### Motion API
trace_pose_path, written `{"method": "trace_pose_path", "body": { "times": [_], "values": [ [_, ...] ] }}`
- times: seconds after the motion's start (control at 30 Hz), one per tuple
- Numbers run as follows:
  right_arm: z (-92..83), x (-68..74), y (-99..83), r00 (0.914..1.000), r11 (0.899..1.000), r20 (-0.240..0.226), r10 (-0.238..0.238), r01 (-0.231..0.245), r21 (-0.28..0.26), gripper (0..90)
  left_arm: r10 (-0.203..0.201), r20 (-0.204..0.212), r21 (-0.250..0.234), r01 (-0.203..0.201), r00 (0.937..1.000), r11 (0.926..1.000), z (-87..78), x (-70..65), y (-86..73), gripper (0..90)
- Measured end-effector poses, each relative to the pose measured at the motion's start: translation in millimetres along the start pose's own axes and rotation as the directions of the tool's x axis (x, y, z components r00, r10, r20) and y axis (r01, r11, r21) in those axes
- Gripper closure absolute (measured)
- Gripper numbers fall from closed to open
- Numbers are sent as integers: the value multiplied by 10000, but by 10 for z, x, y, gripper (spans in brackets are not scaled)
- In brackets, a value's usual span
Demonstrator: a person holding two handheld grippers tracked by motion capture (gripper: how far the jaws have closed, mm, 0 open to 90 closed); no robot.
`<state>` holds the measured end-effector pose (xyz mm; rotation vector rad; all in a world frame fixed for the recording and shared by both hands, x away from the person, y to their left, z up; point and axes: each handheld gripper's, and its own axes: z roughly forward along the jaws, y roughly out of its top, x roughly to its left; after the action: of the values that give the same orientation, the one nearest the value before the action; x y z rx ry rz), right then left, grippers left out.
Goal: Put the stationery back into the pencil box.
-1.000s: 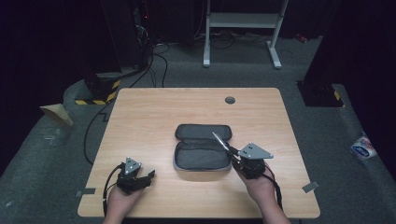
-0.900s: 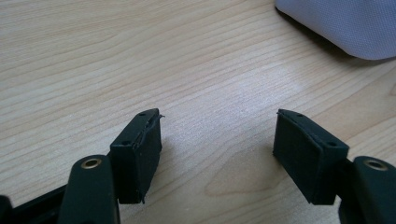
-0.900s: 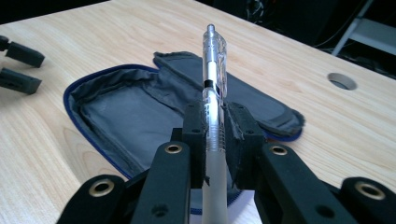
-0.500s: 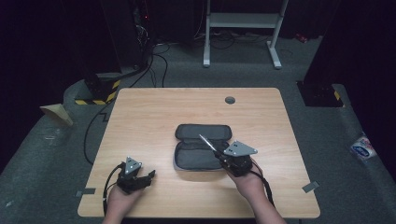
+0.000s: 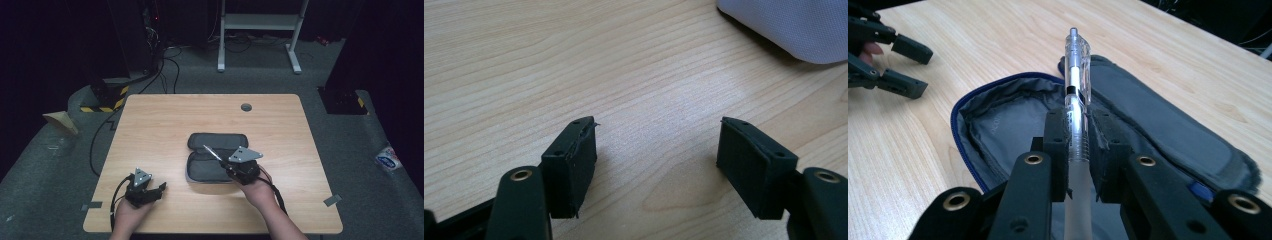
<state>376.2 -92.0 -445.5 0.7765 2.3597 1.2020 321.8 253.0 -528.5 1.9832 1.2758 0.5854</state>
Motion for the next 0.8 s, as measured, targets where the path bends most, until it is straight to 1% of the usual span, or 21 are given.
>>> {"method": "trace_pose_path", "body": {
  "times": [0.17,0.4,0.53,0.67,0.8],
  "values": [
    [111,54,15,9997,9997,-249,-58,64,238,784,0,0,1,0,10000,10000,0,0,0,323],
    [229,137,63,9979,9979,-514,-392,417,491,784,5,2,3,-5,10000,10000,0,1,0,323],
    [285,190,61,9969,9965,-633,-476,517,656,784,6,7,3,-6,10000,10000,1,1,1,322],
    [337,205,32,9962,9941,-700,-514,577,916,784,13,29,20,-13,10000,10000,1,2,2,322],
    [377,176,5,9960,9918,-685,-576,649,1097,783,8,26,13,-8,10000,10000,2,3,3,322]
  ]
}}
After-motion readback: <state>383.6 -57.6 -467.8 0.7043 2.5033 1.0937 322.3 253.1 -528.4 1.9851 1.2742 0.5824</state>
